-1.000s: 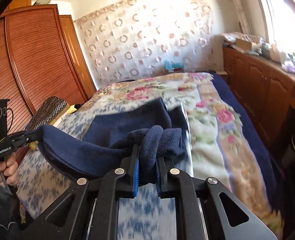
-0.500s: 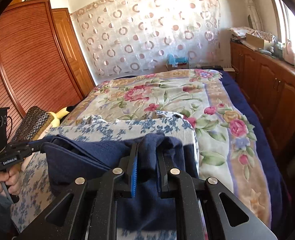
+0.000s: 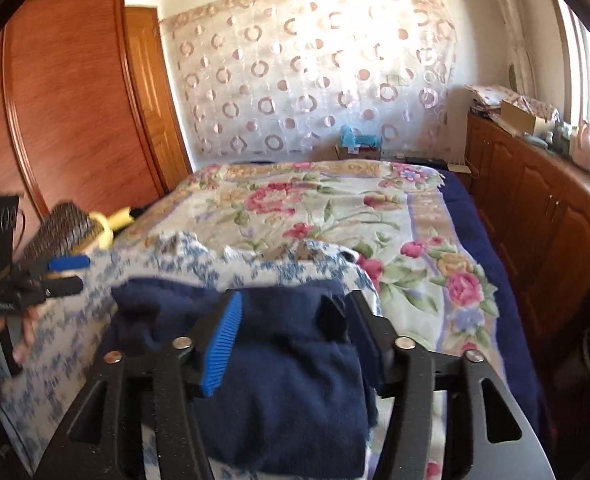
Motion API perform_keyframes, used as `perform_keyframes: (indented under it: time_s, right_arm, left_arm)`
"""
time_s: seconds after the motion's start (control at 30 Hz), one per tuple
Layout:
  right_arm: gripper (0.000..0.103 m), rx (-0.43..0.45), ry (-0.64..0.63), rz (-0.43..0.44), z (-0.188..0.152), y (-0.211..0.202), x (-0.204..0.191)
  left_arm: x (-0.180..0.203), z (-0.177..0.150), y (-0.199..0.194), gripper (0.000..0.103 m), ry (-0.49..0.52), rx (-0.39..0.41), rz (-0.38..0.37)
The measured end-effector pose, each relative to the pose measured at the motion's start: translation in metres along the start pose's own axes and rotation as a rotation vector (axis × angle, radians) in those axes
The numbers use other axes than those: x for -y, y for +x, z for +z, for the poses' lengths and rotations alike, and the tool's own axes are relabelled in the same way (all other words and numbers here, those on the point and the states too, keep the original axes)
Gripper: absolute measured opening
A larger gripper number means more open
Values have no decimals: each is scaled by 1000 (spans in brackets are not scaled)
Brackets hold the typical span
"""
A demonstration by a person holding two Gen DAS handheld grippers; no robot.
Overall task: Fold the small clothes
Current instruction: 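Lift the folded navy shirt with both tools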
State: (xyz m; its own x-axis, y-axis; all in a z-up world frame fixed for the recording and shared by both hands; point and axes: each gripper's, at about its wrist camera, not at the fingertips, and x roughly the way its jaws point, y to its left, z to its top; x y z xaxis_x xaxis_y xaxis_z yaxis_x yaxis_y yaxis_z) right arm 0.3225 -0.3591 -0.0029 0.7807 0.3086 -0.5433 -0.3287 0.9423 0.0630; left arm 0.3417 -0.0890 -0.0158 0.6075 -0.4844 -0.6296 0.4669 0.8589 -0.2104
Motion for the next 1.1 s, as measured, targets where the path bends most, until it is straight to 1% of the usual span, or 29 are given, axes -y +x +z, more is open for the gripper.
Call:
perform_keyframes:
  time_s: [0.1,0.17,0.23,0.37,0.4,0.43,0.47,0.5,0.53,0.6,0.67,0.73,0.8,0.83,0.87,0.9,0.93,1.0,1.03,1.1]
  right_arm:
    - [67,-82,-26,-17,-6,21,-1]
    - [67,-108,-15,-39,-6,35,2]
    - [67,-117,9,-21,-3,46,6]
    - [67,-139,40,35,10,68,11]
    - [54,-138,44,62,15,71,15]
    - [37,-145,37,104,17,75,14]
    - [17,-149,27,124,19,77,14]
    - [15,-133,12,115,21,77,14]
    - [14,-109,8,88,22,74,15]
    - [13,-88,35,45,19,74,24]
    - [13,-98,73,35,16,74,28]
    - [18,-111,52,1,13,75,24]
    - [39,-118,38,-49,12,73,16]
    - [44,-126,37,-71,12,71,16]
    - [52,-136,36,-79,11,69,8]
    - [59,-153,40,-72,13,67,3]
    - [62,-180,46,-54,11,68,3]
    - [65,-196,49,-49,9,62,1]
    - [67,-203,51,-51,9,62,1]
    - [70,-233,76,-40,6,68,4]
  left_arm:
    - [5,-6,16,79,10,-51,6]
    - [6,-11,27,79,9,-83,7]
    - [4,-15,36,79,0,-112,20]
    - [0,-22,48,79,-20,-147,21]
    - [0,-23,49,79,-24,-150,22]
    - [-1,-23,49,79,-28,-151,25]
    - [-1,-24,49,79,-29,-150,27]
    - [-2,-24,50,79,-31,-151,30]
    - [-3,-23,51,79,-33,-153,34]
    - [-4,-25,53,79,-40,-159,39]
    - [-7,-26,55,79,-60,-168,23]
    - [-10,-26,56,79,-78,-166,8]
    - [-12,-26,57,79,-90,-161,0]
    - [-13,-25,57,79,-99,-157,-4]
    - [-14,-25,57,77,-107,-152,-6]
    - [-14,-25,57,75,-114,-147,-11]
    - [-14,-25,57,68,-115,-145,-23]
    - [-13,-27,57,64,-119,-140,-31]
    - [-14,-26,58,58,-126,-139,-44]
    - [-15,-25,59,52,-148,-137,-58]
